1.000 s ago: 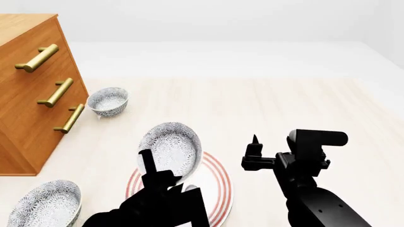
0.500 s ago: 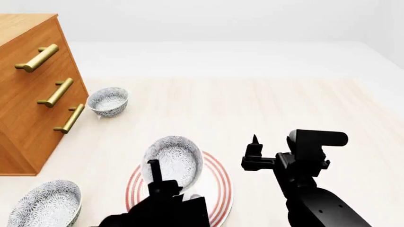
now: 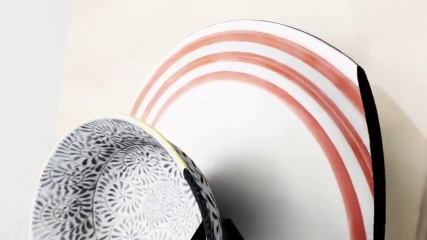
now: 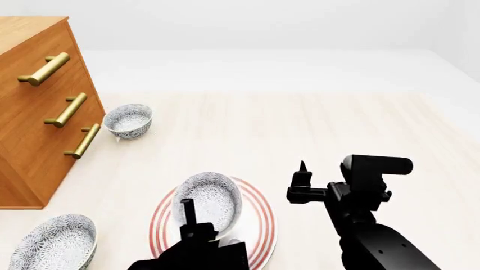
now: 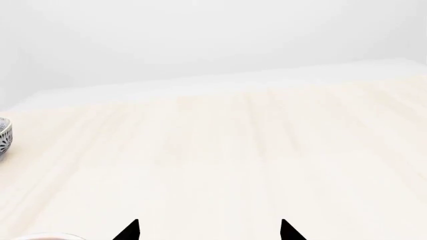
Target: Put the bowl in the middle on the plate.
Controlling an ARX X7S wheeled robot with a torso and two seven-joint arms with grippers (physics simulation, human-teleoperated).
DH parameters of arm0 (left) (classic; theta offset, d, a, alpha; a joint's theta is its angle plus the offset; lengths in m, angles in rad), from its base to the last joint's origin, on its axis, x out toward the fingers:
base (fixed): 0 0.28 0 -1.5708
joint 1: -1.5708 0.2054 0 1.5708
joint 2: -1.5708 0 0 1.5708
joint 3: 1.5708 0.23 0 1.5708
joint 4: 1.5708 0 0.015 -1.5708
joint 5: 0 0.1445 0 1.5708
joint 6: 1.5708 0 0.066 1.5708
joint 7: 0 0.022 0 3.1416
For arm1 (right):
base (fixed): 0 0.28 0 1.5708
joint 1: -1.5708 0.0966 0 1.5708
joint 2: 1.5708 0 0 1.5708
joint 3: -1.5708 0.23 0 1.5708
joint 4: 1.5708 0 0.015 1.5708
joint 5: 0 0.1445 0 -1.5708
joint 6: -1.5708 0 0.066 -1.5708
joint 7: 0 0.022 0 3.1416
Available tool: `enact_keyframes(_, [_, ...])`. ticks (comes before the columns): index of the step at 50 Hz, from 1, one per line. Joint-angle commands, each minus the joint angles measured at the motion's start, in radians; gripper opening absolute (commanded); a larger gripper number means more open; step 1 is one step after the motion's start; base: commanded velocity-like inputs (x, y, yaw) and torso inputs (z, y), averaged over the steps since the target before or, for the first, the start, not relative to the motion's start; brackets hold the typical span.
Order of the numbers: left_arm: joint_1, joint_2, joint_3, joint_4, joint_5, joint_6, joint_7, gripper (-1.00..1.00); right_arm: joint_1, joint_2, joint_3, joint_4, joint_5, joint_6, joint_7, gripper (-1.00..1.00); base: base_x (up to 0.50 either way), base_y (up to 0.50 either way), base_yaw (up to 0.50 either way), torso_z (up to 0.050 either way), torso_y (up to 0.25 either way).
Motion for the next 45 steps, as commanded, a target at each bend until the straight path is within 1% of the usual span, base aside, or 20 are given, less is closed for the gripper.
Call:
enact_keyframes(1, [0.005, 0.006, 0.001, -0.035, 0.026, 0.031, -0.011, -1.0, 0.0, 0.003, -0.003, 0.001, 0.004, -0.003, 0.003, 1.0, 0.0, 0.0, 0.0, 0.0, 0.0])
enact_keyframes(19, [0.0, 0.005, -0.007, -0.032, 0.024, 0.023, -0.007, -1.0, 0.001, 0.008, -0.008, 0.0, 0.012, -0.003, 0.011, 1.0, 0.0, 0.0, 0.0, 0.0, 0.0])
enact_keyframes(20, [-0.003, 0.001, -0.004, -0.025, 0.024, 0.022, -0.004, 1.0, 0.002, 0.008, -0.009, -0.001, 0.013, -0.002, 0.012, 1.0, 0.0, 0.0, 0.0, 0.0, 0.0])
enact_keyframes(33, [-0.017, -0.007, -0.006, 0.004, 0.023, -0.001, 0.008, 1.0, 0.009, 0.012, -0.014, 0.002, 0.019, 0.0, 0.016, 1.0, 0.0, 0.0, 0.0, 0.0, 0.0])
enact_keyframes(43, [-0.063, -0.031, 0.016, 0.103, 0.04, -0.094, 0.022, 1.0, 0.005, 0.016, -0.015, -0.008, 0.024, 0.002, 0.023, 1.0, 0.0, 0.0, 0.0, 0.0, 0.0])
enact_keyframes(45, [-0.078, -0.041, 0.013, 0.147, 0.038, -0.129, 0.034, 1.0, 0.003, 0.016, -0.015, -0.006, 0.024, -0.001, 0.023, 1.0, 0.0, 0.0, 0.0, 0.0, 0.0])
